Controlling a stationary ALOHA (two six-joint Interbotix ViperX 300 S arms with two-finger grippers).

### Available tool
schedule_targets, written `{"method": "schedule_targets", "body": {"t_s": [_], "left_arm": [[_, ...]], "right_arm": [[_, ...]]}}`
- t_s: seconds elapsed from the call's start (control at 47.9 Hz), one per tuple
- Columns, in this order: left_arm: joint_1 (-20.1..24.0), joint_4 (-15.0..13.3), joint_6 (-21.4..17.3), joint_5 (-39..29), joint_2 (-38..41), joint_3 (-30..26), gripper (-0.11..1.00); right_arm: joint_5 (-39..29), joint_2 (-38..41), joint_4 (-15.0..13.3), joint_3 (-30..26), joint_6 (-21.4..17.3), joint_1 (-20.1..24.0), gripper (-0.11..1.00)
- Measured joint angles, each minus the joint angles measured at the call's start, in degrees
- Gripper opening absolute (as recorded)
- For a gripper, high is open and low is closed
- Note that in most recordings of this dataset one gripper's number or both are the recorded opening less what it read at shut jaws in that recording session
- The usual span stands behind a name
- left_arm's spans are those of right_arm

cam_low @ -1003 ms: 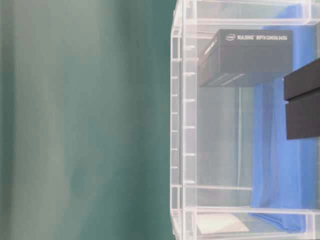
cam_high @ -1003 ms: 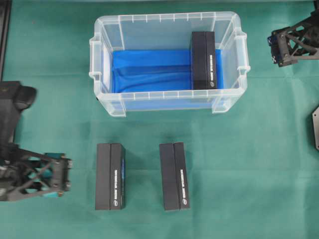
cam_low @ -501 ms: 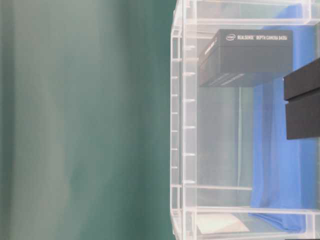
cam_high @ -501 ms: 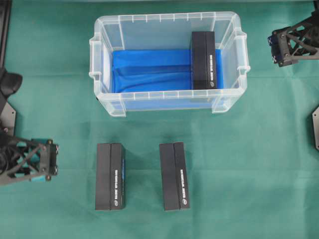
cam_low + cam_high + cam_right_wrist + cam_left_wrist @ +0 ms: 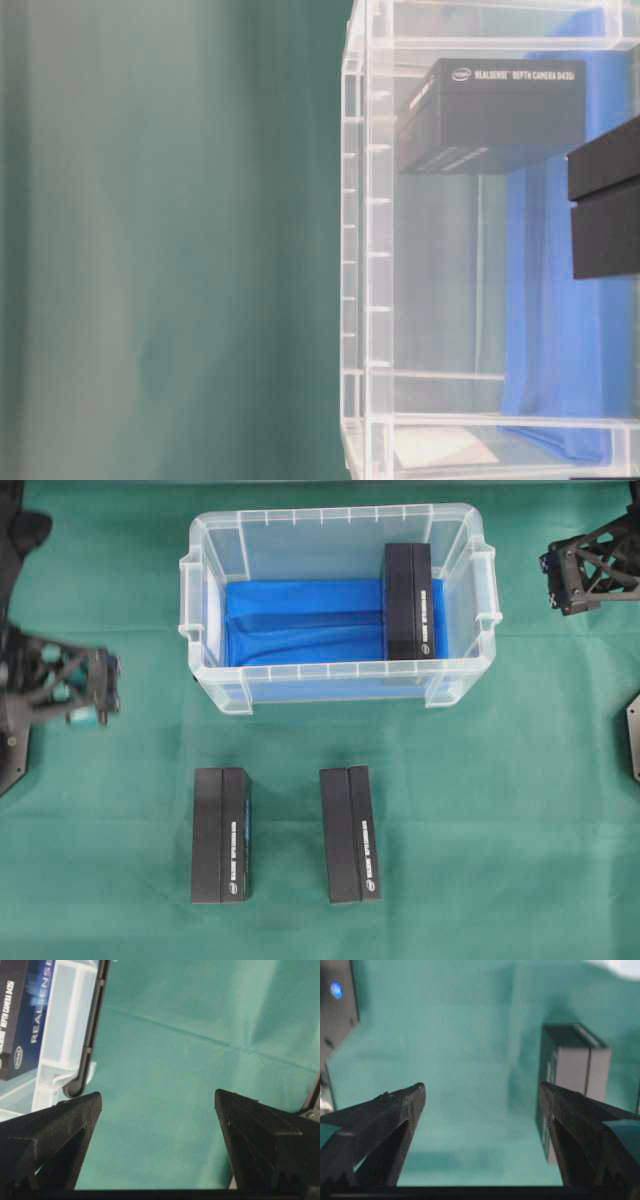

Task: Take out the box from the case.
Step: 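Withdraw the left gripper to the upper left corner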

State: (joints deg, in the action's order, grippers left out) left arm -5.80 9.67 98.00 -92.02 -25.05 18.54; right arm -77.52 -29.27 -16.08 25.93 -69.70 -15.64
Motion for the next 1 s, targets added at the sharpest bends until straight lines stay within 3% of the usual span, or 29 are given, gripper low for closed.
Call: {"method": "schedule_targets", "body": {"t_s": [0.355,0.501,0.627,1.003], "left_arm": [[16.2,0.0,-15.6,2.7,-2.3,1.9,0.93],[20.8,-0.3,-20.0,4.5,-2.2,1.9,0.93],[23.3,-0.4,-21.4,5.6,-2.2,1.8,0.93],[23.6,-0.4,-21.8,5.7,-2.1,1.8,0.93]], "right_arm": [[-0.3,0.0,0.1,0.1,-0.2,0.0,0.92],[-0.2,0.0,0.1,0.1,-1.1,0.0,0.92],[-0.3,0.0,0.1,0.0,-1.7,0.0,0.92],[-0.5,0.0,0.1,0.1,-1.8,0.0,0.92]]}}
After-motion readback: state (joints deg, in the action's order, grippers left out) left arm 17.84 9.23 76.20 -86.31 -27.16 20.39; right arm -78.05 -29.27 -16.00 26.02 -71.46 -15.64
